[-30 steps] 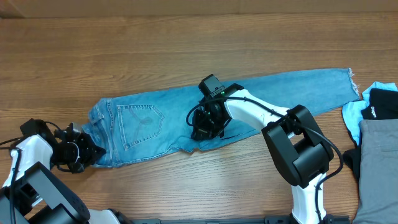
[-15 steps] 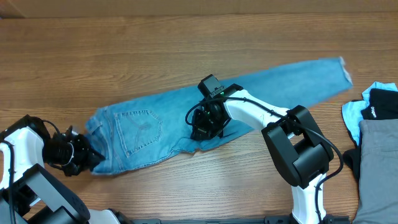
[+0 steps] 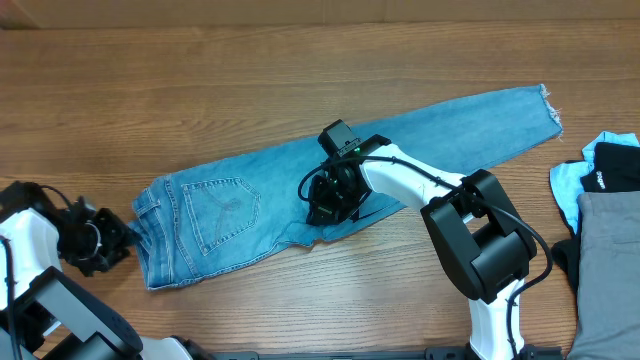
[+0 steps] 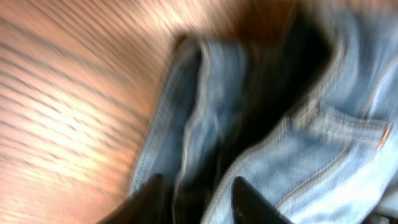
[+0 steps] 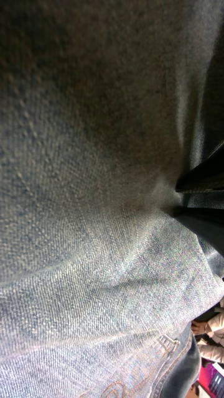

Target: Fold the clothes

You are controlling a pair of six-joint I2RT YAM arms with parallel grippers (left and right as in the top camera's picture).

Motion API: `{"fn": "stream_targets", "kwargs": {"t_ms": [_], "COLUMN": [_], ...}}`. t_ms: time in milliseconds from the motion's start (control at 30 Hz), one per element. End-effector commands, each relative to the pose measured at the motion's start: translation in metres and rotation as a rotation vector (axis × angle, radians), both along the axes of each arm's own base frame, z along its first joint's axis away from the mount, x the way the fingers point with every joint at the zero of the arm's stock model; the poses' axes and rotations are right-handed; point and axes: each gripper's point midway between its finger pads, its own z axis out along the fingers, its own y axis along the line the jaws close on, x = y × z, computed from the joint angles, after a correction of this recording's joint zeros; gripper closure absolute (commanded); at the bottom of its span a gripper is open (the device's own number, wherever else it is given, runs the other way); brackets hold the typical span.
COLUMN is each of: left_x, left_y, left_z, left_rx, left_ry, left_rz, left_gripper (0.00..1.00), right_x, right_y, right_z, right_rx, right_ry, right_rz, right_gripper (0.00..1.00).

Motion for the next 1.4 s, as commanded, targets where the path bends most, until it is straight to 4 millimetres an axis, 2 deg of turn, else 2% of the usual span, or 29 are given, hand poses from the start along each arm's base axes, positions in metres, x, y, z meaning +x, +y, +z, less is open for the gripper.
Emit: {"fn": "stream_targets", "kwargs": {"t_ms": [0, 100, 233, 400, 467, 567, 667, 733, 867, 967, 1067, 1100, 1167, 1233, 1367], "left_x": [0.013, 0.019, 0.012, 0.01, 0.014, 0.033, 0.062, 0.087, 0.138, 0.159, 0.161, 0.159, 0.153, 0.146, 0.141], "left_y": [0.016, 0.016, 0.004, 0.002, 0.005, 0.018, 0.028, 0.032, 0.034, 0.035, 0.024, 0.019, 0.01, 0.004, -0.024], "left_z": [0.006, -0.003, -0.029, -0.062, -0.072, -0.081, -0.073, -0.06, -0.012, 0.026, 0.053, 0.056, 0.052, 0.039, 0.021], "left_rx": [0.062, 0.067, 0.029, 0.004, 0.009, 0.04, 0.053, 0.037, -0.039, -0.092, -0.171, -0.181, -0.165, -0.129, -0.121], "left_ry": [-0.055, -0.074, -0.025, 0.002, -0.004, -0.065, -0.202, -0.321, -0.593, -0.69, -0.686, -0.671, -0.622, -0.551, -0.497], "left_rz": [0.035, 0.035, 0.023, 0.037, 0.038, 0.069, 0.085, 0.098, 0.055, 0.014, -0.04, -0.067, -0.121, -0.152, -0.258], "left_gripper": [0.88, 0.96, 0.96, 0.96, 0.96, 0.96, 0.96, 0.96, 0.96, 0.95, 0.89, 0.87, 0.77, 0.7, 0.56], "right_x": [-0.001, -0.001, -0.002, -0.001, -0.001, -0.001, 0.0, 0.003, 0.02, 0.037, 0.054, 0.058, 0.063, 0.067, 0.066], "right_y": [-0.015, -0.015, -0.019, -0.02, -0.02, -0.02, -0.022, -0.025, -0.034, -0.039, -0.046, -0.047, -0.051, -0.056, -0.063], "right_z": [-0.018, -0.018, -0.019, -0.02, -0.02, -0.02, -0.02, -0.019, -0.005, 0.019, 0.05, 0.061, 0.079, 0.092, 0.096], "right_rx": [-0.106, -0.106, -0.128, -0.132, -0.134, -0.133, -0.134, -0.132, -0.105, -0.086, -0.081, -0.068, -0.049, -0.038, -0.044], "right_ry": [-0.024, -0.025, -0.021, -0.026, -0.027, -0.029, -0.025, -0.021, -0.076, -0.158, -0.269, -0.304, -0.354, -0.382, -0.375], "right_rz": [-0.005, -0.006, -0.006, -0.008, -0.008, -0.007, -0.012, -0.025, 0.004, 0.025, 0.041, 0.051, 0.051, 0.039, 0.026], "right_gripper": [0.87, 0.87, 0.87, 0.87, 0.87, 0.86, 0.86, 0.83, 0.77, 0.73, 0.68, 0.67, 0.65, 0.63, 0.63]}}
